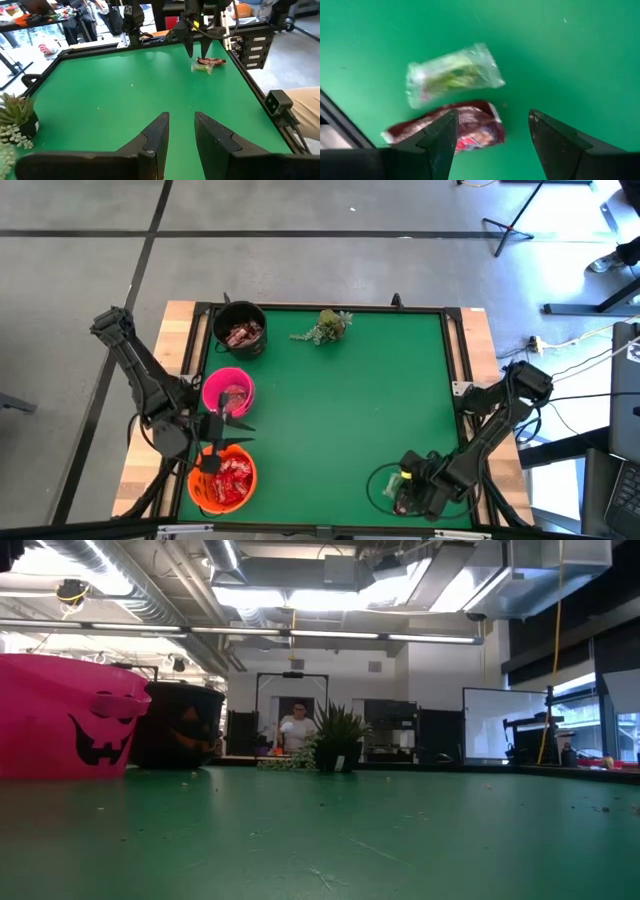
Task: Sort candy
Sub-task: Put the brown chocolate into the black bucket
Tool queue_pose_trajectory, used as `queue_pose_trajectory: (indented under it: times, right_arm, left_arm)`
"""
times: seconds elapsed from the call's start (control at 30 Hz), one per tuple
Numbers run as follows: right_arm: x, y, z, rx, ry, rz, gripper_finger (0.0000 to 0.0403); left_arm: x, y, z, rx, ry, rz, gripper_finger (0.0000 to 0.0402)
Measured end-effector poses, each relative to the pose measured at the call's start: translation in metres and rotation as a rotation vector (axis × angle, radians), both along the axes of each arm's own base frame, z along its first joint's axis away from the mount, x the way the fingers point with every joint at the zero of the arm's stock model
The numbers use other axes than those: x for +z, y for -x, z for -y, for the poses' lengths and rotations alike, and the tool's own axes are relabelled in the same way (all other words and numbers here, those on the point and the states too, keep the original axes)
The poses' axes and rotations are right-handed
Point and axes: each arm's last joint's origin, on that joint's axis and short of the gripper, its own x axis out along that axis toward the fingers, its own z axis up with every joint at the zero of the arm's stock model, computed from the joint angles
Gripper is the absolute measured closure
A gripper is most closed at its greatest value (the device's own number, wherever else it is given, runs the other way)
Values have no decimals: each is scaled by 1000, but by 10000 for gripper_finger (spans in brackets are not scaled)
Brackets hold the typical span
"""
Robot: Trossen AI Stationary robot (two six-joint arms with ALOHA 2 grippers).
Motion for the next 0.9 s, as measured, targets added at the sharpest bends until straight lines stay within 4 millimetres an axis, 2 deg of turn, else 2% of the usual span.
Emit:
queue_pose_trajectory:
  times: [0.3, 0.43, 0.77, 0.9]
  right_arm:
    - [-9, 5, 4, 1, -11, -47, 178]
    - [-9, 5, 4, 3, -11, -46, 226]
    - [-9, 5, 4, 82, -1, -58, 389]
    - [-9, 5, 4, 92, 4, -50, 391]
  left_arm:
    - [-5, -3, 3, 19, -10, -10, 318]
    - [-5, -3, 3, 19, -8, -10, 318]
    - [-4, -3, 2, 48, -18, 4, 318]
    - [-4, -3, 1, 77, -28, 18, 318]
